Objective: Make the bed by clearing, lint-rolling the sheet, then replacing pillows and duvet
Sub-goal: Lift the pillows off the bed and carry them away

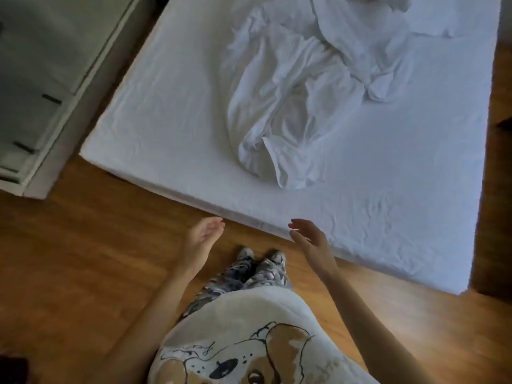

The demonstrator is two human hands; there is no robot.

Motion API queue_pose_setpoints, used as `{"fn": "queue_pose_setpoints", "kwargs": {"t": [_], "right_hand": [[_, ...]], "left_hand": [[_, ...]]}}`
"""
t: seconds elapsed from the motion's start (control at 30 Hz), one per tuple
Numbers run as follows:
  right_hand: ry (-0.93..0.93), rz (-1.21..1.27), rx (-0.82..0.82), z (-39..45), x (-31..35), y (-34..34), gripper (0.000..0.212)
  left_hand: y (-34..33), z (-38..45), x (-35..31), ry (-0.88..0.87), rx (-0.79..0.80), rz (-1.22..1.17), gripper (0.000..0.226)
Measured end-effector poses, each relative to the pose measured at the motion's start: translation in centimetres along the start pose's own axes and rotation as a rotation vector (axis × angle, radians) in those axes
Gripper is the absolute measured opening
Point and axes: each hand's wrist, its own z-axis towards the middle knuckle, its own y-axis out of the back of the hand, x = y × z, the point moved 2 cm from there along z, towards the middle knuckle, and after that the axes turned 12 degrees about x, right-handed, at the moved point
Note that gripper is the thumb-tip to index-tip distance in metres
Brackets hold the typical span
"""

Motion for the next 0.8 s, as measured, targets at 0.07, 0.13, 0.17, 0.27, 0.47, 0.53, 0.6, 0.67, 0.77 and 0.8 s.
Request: {"fn": "queue_pose_setpoints", "kwargs": {"t": [0.07, 0.13, 0.17, 0.27, 0.47, 0.53, 0.6, 0.67, 0.77, 0.8], "right_hand": [[-0.007, -0.031, 0.060, 1.2, 1.0, -1.4, 0.021], [-0.001, -0.069, 0.107, 2.1, 2.0, -3.1, 0.021], [0.008, -0.089, 0.128, 2.7, 2.5, -4.2, 0.021], [0.033, -0.142, 0.167, 4.2, 3.8, -7.8, 0.021], [0.060, -0.237, 0.183, 8.0, 6.1, -18.1, 0.021], [0.064, -0.273, 0.160, 9.5, 6.8, -22.7, 0.022], [0.062, -0.288, 0.135, 10.8, 7.6, -27.6, 0.022], [0.044, -0.284, 0.133, 11.7, 8.4, -32.4, 0.020], [0.021, -0.300, 0.174, 12.9, 10.0, -38.8, 0.019], [0.011, -0.300, 0.181, 13.4, 10.5, -40.5, 0.019]], "left_hand": [[1.5, -1.0, 0.5, 0.017, -0.063, -0.029, 0.030], [3.0, -2.2, 1.5, 0.022, -0.107, -0.051, 0.028], [3.8, -2.7, 2.1, 0.023, -0.126, -0.056, 0.027], [7.2, -4.0, 4.0, 0.048, -0.173, -0.078, 0.014], [17.6, -5.6, 8.4, 0.050, -0.245, -0.109, 0.016], [22.2, -6.1, 9.9, 0.044, -0.252, -0.098, 0.016], [27.0, -6.7, 11.3, 0.031, -0.245, -0.070, 0.015], [31.8, -7.6, 12.6, 0.049, -0.249, -0.069, 0.015], [38.0, -9.0, 13.6, 0.060, -0.254, -0.097, 0.014], [39.8, -9.2, 13.8, 0.066, -0.257, -0.100, 0.014]]}}
